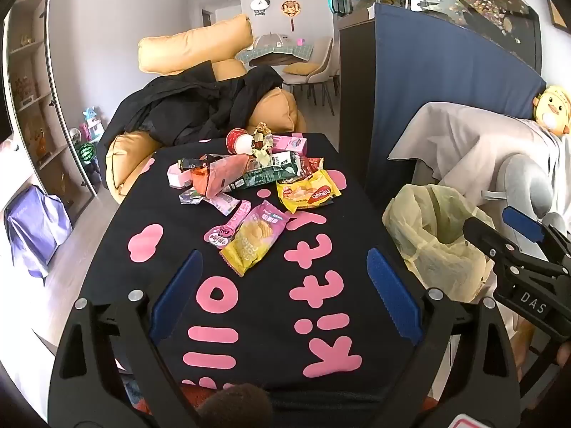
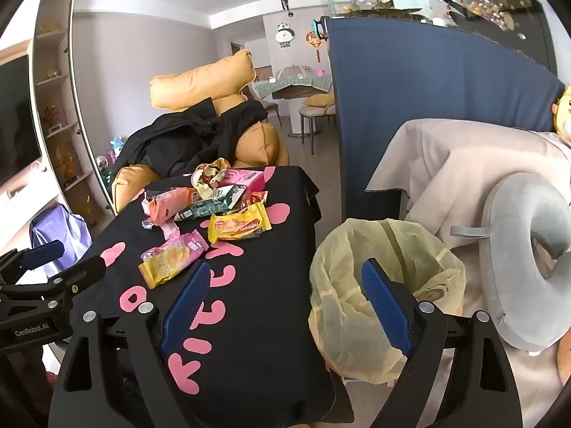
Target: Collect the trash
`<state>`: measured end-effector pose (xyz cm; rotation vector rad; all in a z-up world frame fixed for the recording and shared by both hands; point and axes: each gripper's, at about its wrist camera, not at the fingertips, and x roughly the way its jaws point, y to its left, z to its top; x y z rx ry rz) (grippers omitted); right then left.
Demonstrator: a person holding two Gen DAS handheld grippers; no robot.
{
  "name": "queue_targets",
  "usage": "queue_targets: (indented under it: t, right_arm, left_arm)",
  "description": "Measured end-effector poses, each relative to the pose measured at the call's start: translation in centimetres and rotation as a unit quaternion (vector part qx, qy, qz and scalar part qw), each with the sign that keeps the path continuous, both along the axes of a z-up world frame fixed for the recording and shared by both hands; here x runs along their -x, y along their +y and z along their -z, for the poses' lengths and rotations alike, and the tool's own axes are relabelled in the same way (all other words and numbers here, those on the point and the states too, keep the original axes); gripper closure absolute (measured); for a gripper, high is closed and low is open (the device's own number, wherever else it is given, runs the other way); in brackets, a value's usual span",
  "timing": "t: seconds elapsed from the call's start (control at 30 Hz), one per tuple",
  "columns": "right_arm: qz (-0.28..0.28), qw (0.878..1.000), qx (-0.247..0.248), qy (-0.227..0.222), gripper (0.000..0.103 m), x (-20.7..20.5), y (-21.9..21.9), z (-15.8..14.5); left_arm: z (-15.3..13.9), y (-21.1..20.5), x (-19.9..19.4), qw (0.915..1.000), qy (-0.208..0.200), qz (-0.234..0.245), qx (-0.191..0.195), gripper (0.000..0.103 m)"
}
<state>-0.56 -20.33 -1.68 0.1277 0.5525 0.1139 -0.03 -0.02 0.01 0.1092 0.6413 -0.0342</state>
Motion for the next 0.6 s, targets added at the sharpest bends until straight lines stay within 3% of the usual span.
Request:
queue_targets:
  t: [0.6]
  right_arm:
    - [0.002, 1.0, -0.006, -0.003, 0.02, 0.05, -0.16, -0.42]
  left_arm:
    - [0.04, 0.01, -0.05, 1.0, 0.002, 0.0, 0.003, 0.013]
